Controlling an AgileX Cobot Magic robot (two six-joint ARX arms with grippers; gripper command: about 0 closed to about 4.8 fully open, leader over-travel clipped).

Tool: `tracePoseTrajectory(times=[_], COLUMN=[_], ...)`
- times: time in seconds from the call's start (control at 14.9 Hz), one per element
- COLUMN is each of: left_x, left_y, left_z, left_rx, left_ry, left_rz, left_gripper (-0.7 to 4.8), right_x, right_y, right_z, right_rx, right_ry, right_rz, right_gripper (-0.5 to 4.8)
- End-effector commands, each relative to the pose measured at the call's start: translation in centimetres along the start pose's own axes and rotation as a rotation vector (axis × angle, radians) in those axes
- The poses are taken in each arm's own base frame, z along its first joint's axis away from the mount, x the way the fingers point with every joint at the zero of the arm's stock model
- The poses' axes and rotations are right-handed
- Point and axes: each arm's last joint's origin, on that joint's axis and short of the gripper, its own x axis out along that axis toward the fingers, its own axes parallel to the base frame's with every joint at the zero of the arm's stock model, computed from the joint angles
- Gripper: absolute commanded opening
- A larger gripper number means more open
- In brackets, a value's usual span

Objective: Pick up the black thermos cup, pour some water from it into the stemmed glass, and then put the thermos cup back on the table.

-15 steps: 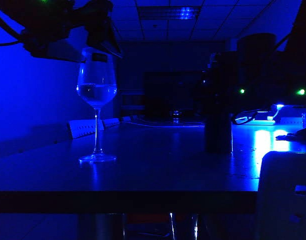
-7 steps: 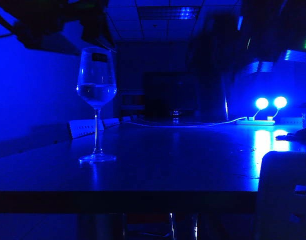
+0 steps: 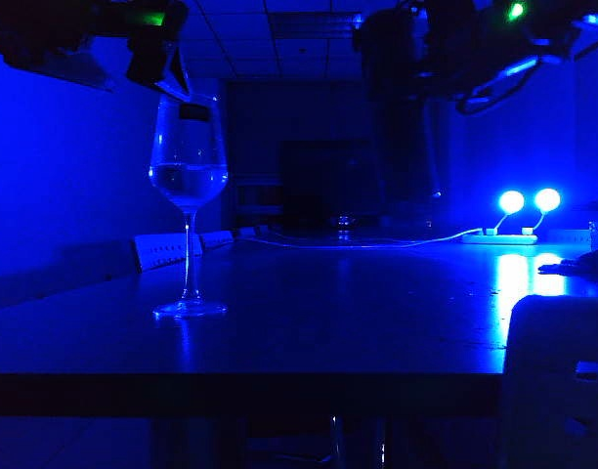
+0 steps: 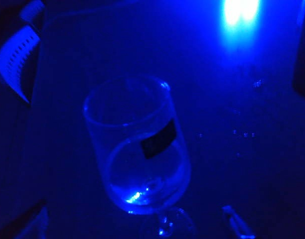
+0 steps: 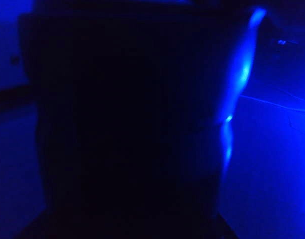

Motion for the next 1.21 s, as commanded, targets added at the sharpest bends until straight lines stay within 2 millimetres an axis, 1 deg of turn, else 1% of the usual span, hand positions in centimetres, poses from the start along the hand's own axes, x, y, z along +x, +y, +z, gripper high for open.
tracePoseTrajectory(times=[0.07,0.2,0.33,0.47,0.6,0.74,0.94,1.07,1.21], left_x=[-0.2,-0.4,-0.6,-0.6,-0.7,-0.6,-0.2,0.6,1.1], left_y=[1.1,2.4,2.7,2.5,2.4,2.4,2.5,2.9,3.7], left_z=[1.9,3.3,4.3,4.2,3.8,3.8,3.5,3.0,2.5], left_rx=[-0.042,-0.049,-0.049,-0.078,-0.098,-0.098,-0.097,-0.105,-0.115], left_ry=[0.016,0.044,0.047,0.060,0.096,0.096,0.114,0.132,0.155], left_rz=[0.007,0.025,0.005,-0.050,-0.059,-0.063,-0.060,-0.069,-0.052], left_gripper=[4.79,4.79,4.79,4.79,4.79,4.79,4.79,4.79,4.79], right_x=[0.8,1.2,1.5,1.6,1.7,2.2,3.6,4.8,5.9], right_y=[0.8,1.1,1.0,0.9,1.0,1.7,3.3,3.6,3.6], right_z=[3.9,5.6,7.0,8.0,8.5,8.2,6.5,5.8,5.7], right_rx=[-0.106,-0.167,-0.186,-0.201,-0.268,-0.309,-0.422,-0.468,-0.527], right_ry=[-0.049,-0.054,-0.089,-0.120,-0.124,-0.123,-0.113,-0.094,-0.099], right_rz=[0.068,0.106,0.135,0.158,0.197,0.231,0.274,0.283,0.265], right_gripper=[1.70,1.70,1.70,1.70,1.70,1.70,1.70,1.70,1.70])
